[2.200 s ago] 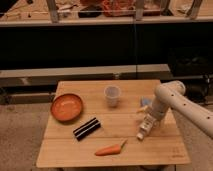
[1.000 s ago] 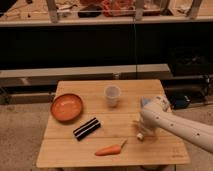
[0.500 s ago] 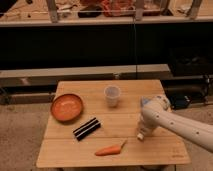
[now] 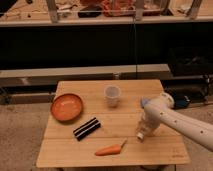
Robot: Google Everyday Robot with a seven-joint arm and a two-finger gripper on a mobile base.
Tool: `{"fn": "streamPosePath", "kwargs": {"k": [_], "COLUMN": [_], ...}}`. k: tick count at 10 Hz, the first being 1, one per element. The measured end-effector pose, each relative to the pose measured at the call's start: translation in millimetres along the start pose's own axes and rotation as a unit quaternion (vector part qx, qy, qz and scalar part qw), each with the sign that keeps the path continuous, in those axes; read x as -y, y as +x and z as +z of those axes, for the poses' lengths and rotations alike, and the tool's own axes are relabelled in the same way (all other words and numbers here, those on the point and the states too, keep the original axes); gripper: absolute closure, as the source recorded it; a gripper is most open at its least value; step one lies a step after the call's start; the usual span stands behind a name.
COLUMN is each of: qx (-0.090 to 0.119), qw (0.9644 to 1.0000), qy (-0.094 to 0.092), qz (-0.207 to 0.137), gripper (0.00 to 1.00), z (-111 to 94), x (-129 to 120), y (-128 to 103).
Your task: Stand the bottle upright
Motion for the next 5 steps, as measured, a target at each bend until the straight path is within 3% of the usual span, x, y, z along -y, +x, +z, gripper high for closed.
{"fn": "streamPosePath", "kwargs": {"k": [3,5], "qx": [0.044,0.086], "qw": [0.9978,0.9912], "qy": [0.045,0.092], "qz": [0.022,0.041], "gripper": [0.47,0.47], "z": [-32,-81], "x": [2,3], "y": [-2,-4]}}
